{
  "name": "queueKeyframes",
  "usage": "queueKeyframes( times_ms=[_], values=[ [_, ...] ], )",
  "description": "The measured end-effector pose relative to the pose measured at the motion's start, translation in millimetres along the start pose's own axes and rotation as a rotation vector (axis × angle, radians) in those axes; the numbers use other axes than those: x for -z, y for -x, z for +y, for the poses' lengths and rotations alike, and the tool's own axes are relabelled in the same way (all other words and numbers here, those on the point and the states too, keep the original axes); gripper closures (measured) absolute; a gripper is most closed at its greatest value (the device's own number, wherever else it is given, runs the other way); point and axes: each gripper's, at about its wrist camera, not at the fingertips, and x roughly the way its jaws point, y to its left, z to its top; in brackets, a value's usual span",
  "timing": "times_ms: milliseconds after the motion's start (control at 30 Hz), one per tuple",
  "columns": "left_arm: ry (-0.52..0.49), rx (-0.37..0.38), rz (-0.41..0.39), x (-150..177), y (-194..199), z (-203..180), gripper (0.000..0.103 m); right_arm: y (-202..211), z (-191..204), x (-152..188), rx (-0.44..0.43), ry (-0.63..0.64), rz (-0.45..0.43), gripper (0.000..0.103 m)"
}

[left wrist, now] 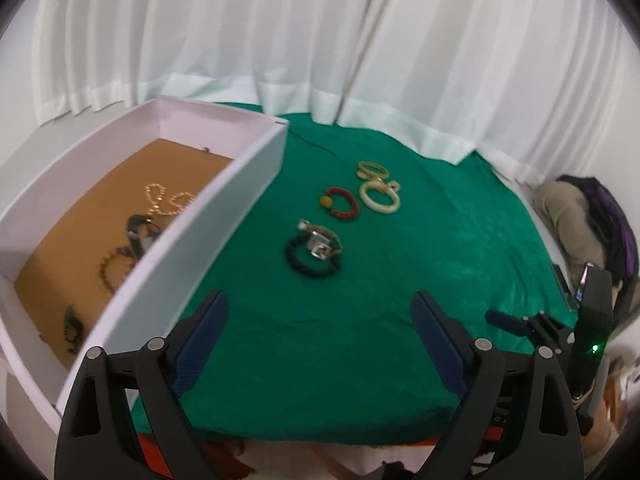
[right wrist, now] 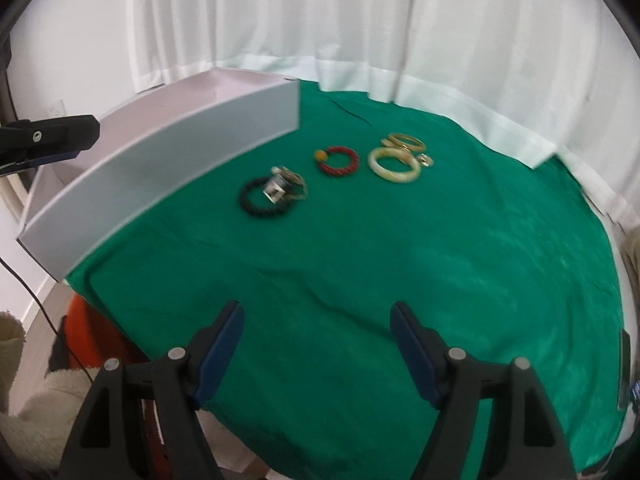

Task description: Organize jewelry

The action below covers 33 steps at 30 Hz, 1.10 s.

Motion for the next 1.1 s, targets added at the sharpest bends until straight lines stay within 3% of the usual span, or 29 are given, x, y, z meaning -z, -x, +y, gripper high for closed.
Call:
queueKeyframes(
  times_ms=[200, 567, 1100],
  values=[
    [-0.041, -0.012, 0.002, 6, 1, -13, 0.009, 11, -3, 4, 0.021, -0.027, -0.019, 0.023],
    [0.001, -0.037, 0.017, 7, -6, -1, 0.009, 14, 6, 5, 0.023, 0.001, -0.003, 0.023],
    [-0.023, -0.003, 0.023, 3, -16, -8, 0.008, 16, -5, 19, 0.069, -0.055, 0.029, 0.023]
  ],
)
